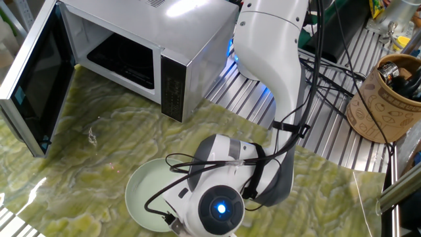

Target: Put the bowl into the microwave

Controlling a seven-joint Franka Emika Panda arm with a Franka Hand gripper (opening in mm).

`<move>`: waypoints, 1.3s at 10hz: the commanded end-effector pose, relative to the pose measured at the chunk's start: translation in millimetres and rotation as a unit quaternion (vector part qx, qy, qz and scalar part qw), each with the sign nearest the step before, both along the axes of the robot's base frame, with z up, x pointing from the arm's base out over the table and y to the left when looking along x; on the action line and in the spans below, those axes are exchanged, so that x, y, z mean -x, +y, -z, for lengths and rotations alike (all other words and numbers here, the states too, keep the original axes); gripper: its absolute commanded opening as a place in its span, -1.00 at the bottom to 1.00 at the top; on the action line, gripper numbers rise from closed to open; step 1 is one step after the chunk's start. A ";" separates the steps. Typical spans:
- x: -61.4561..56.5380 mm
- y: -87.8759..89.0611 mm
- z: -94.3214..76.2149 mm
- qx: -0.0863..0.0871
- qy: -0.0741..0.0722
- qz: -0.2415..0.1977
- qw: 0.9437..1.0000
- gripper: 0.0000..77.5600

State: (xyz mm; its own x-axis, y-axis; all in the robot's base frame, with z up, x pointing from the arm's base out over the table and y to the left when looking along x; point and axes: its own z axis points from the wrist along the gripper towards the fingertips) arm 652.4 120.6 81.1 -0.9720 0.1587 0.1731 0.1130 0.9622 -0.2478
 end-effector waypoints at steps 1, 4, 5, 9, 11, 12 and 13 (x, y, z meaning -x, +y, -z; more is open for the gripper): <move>-1.7 -1.5 -3.1 0.007 0.002 0.001 1.000 -0.97; -3.1 -2.7 -4.1 0.011 0.005 -0.001 1.000 -0.97; -2.9 -2.5 -4.1 0.003 -0.004 -0.001 1.000 -0.97; -3.3 -2.4 -2.7 -0.012 -0.002 -0.011 1.000 -0.97; -2.7 -1.2 -1.1 -0.009 -0.010 -0.004 1.000 -0.97; -2.6 -1.1 -1.0 -0.010 -0.012 -0.006 1.000 -0.97; -2.6 -1.1 -0.8 -0.011 -0.013 -0.008 1.000 -0.97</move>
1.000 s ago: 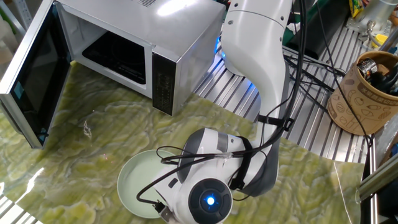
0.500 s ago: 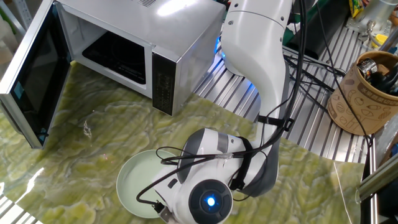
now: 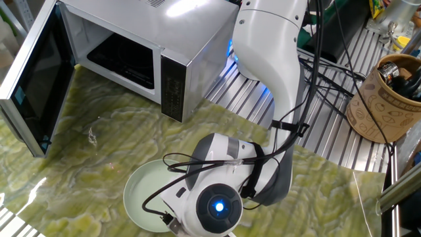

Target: Put the bowl into the microwave

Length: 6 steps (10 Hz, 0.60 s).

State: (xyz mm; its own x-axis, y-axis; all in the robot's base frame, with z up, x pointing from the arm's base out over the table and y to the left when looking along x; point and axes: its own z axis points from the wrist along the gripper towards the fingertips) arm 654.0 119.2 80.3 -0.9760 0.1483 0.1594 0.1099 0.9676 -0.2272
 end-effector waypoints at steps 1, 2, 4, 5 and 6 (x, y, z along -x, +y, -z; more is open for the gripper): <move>-1.1 0.3 -1.7 -0.001 -0.005 -0.004 1.000 0.99; -1.1 0.3 -1.7 -0.001 -0.005 -0.004 1.000 0.99; -1.1 0.3 -1.7 -0.001 -0.005 -0.004 1.000 0.99; -1.1 0.3 -1.7 -0.001 -0.005 -0.004 1.000 0.99; -1.1 0.3 -1.7 -0.001 -0.005 -0.004 1.000 0.99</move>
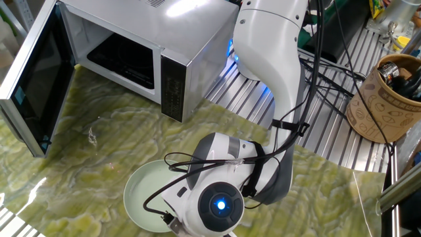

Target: Put the bowl into the microwave

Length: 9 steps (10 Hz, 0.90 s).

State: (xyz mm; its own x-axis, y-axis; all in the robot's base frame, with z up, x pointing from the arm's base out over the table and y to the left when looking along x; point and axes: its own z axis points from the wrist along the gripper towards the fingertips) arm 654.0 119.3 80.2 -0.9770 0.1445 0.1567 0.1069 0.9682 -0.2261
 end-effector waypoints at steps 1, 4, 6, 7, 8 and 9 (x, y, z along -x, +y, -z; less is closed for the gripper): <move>-1.0 0.3 -1.7 -0.001 -0.003 -0.002 1.000 0.99; -1.0 0.3 -1.7 -0.001 -0.003 -0.002 1.000 0.99; -1.0 0.3 -1.7 -0.001 -0.003 -0.002 1.000 0.99; -1.0 0.3 -1.7 -0.001 -0.003 -0.002 1.000 0.99; -1.0 0.3 -1.7 -0.001 -0.003 -0.002 1.000 0.99; -3.4 -3.6 1.8 -0.007 -0.012 -0.010 1.000 0.99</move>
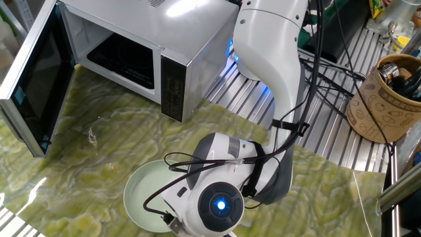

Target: Put the bowl into the microwave

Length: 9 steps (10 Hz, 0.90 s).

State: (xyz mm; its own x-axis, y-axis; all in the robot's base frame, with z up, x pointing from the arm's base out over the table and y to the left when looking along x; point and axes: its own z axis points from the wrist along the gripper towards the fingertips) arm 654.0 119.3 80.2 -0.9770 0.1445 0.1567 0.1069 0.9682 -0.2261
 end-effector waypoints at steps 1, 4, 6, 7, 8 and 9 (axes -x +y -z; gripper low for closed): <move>-5.0 -7.2 3.5 -0.008 -0.012 -0.013 1.000 0.99; -6.8 -11.9 5.8 -0.008 -0.014 -0.017 1.000 0.99; -6.8 -12.1 5.7 -0.008 -0.014 -0.016 1.000 0.99; -6.6 -11.9 5.3 -0.008 -0.013 -0.017 1.000 0.99; -6.6 -11.9 5.1 -0.009 -0.012 -0.017 1.000 0.99; -6.5 -11.9 5.1 -0.010 -0.012 -0.016 1.000 0.99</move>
State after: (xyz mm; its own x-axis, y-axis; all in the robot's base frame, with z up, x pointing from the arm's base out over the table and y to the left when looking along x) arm 659.5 107.6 73.5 -0.9842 0.1074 0.1405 0.0771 0.9756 -0.2056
